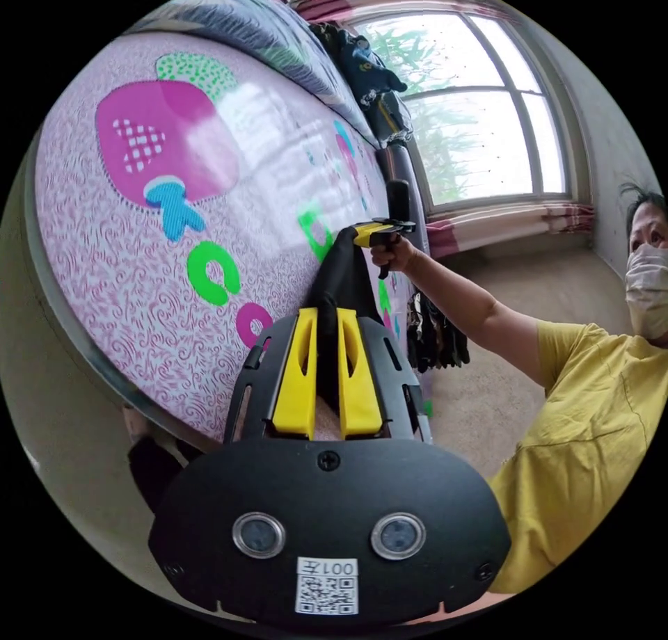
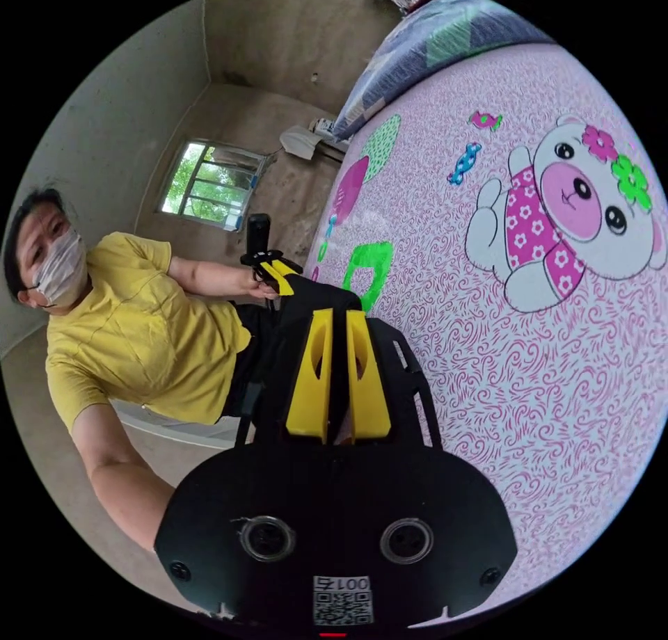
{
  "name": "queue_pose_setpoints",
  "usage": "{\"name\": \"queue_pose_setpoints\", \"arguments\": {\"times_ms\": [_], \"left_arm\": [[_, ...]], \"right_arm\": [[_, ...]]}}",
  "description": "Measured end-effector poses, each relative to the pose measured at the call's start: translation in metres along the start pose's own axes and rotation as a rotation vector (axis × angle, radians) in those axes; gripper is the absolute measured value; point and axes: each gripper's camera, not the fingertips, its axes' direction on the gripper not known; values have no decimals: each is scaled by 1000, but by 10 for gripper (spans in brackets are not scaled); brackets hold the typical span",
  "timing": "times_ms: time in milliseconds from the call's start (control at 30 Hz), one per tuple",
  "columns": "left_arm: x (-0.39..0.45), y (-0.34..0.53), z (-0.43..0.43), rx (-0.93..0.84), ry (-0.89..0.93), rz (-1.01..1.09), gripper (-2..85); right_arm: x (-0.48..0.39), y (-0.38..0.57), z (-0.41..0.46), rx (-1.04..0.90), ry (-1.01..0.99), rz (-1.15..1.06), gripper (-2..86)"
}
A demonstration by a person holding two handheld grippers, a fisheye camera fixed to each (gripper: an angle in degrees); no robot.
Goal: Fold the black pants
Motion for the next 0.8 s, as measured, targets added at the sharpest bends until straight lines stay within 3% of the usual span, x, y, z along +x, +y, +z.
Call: {"name": "queue_pose_setpoints", "arguments": {"times_ms": [300,467,800], "left_arm": [[11,-51,-16,38,-102,297,3],[55,-50,-28,102,-179,543,3],[121,138,54,80,-215,873,5]], "right_arm": [[-106,-38,-63,221,318,-114,18],[-216,-47,-95,326,503,-229,18],[-353,81,-52,351,581,-239,20]]}}
